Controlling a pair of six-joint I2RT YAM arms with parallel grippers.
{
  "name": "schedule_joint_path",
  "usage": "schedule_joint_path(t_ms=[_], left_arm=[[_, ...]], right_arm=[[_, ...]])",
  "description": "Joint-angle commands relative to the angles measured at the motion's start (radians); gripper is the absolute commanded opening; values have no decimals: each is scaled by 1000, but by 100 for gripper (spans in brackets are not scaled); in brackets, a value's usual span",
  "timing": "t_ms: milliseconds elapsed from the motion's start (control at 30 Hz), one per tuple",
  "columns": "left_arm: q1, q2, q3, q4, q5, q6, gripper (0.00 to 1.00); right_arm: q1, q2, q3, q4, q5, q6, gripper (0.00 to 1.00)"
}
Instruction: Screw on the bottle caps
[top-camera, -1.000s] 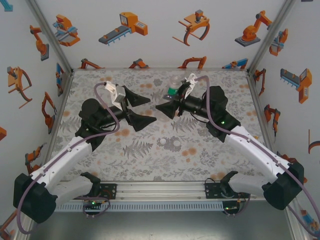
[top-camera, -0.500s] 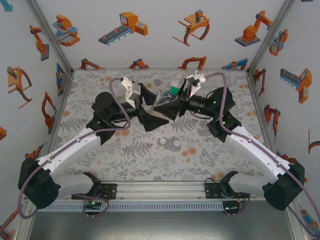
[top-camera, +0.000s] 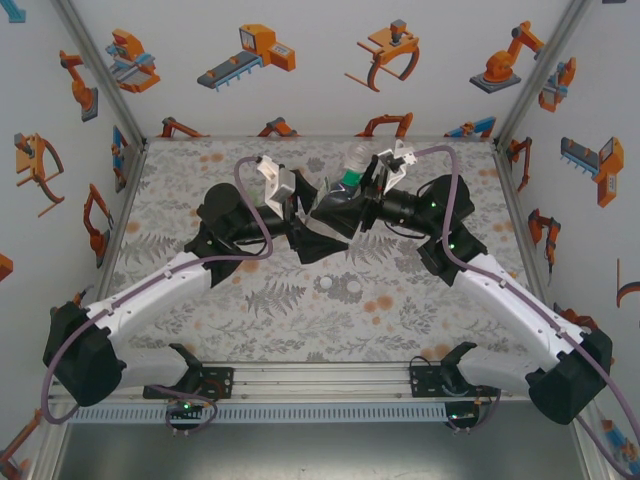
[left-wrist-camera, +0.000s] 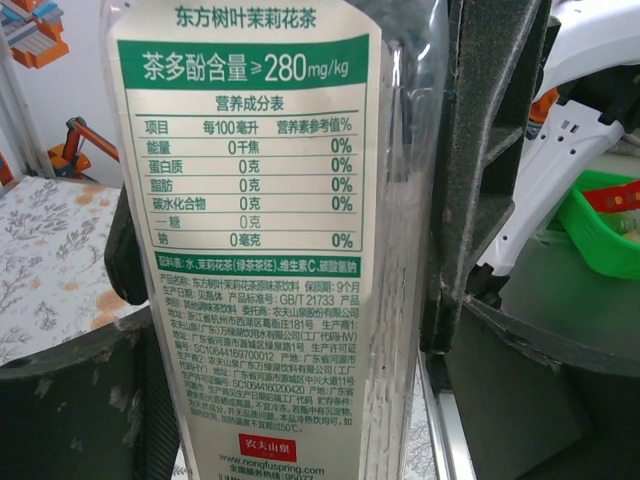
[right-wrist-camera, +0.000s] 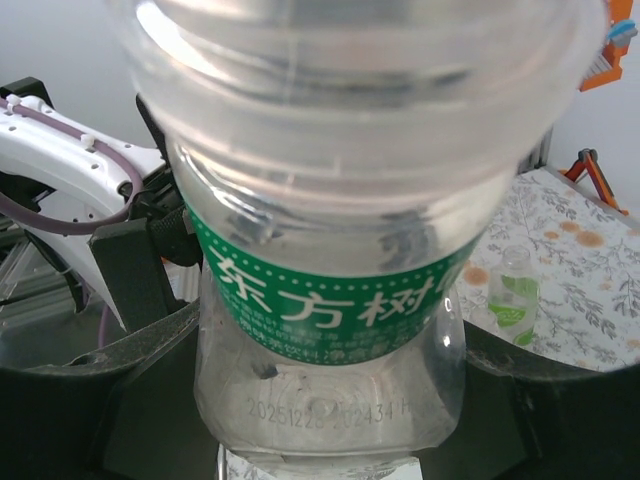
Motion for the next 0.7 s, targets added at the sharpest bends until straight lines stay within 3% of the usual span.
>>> schedule_joint_path(t_ms=[0,333,667], left_arm=[[-9,18,32,57,-8,12,78],[-10,9,25,77,-15,17,61],[-8,4,24,60,-22,35,50]], right_arm=[[10,-32,-2,11,-20,0,29],[10,-35,-3,-11,-10,-12,28],[10,-44,-10,-20,10,-18,28]])
